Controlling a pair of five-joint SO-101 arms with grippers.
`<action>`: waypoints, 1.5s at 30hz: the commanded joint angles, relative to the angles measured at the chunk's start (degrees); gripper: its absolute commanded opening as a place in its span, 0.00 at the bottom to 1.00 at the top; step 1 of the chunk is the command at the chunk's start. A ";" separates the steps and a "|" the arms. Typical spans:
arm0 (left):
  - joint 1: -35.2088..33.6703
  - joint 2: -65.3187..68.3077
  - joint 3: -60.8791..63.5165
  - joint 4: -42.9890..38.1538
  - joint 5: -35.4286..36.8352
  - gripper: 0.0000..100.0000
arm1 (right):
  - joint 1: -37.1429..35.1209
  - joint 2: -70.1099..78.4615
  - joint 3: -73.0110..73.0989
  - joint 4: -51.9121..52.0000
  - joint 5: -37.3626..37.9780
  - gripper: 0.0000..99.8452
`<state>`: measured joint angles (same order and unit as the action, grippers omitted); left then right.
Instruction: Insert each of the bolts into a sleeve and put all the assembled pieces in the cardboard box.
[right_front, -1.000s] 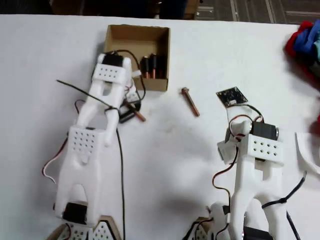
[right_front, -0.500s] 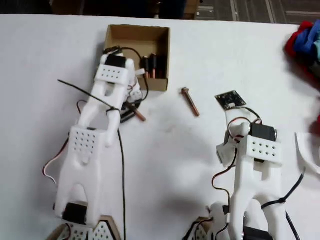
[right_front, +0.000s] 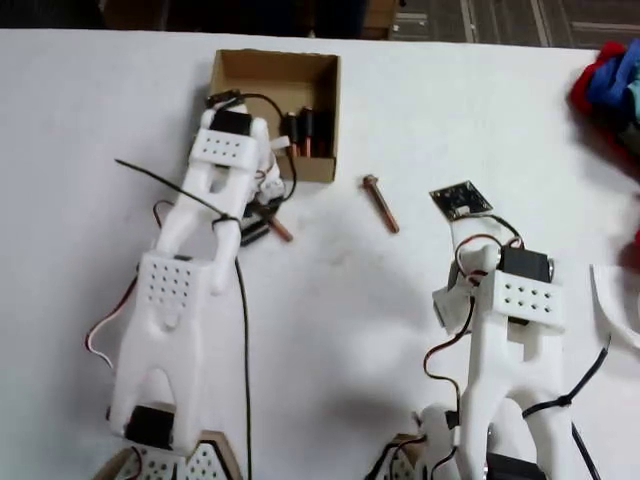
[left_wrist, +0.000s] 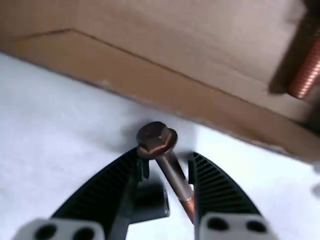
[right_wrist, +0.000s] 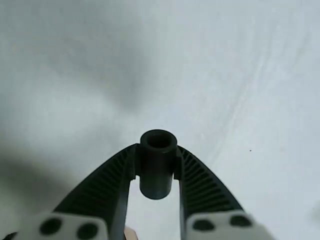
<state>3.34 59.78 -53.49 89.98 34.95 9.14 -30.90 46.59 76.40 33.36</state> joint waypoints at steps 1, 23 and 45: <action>-3.16 0.18 -0.57 -5.54 -0.53 0.02 | 0.57 -2.07 -0.18 -0.48 0.35 0.02; 6.07 -1.93 -42.42 12.40 -28.84 0.02 | 0.13 -2.15 9.14 -13.93 -0.18 0.02; 8.00 -40.26 -41.01 12.75 -20.04 0.03 | -18.86 -57.36 26.81 -23.25 -16.35 0.02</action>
<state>11.16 27.78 -92.26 101.49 14.55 -9.85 -81.80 71.56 56.18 17.63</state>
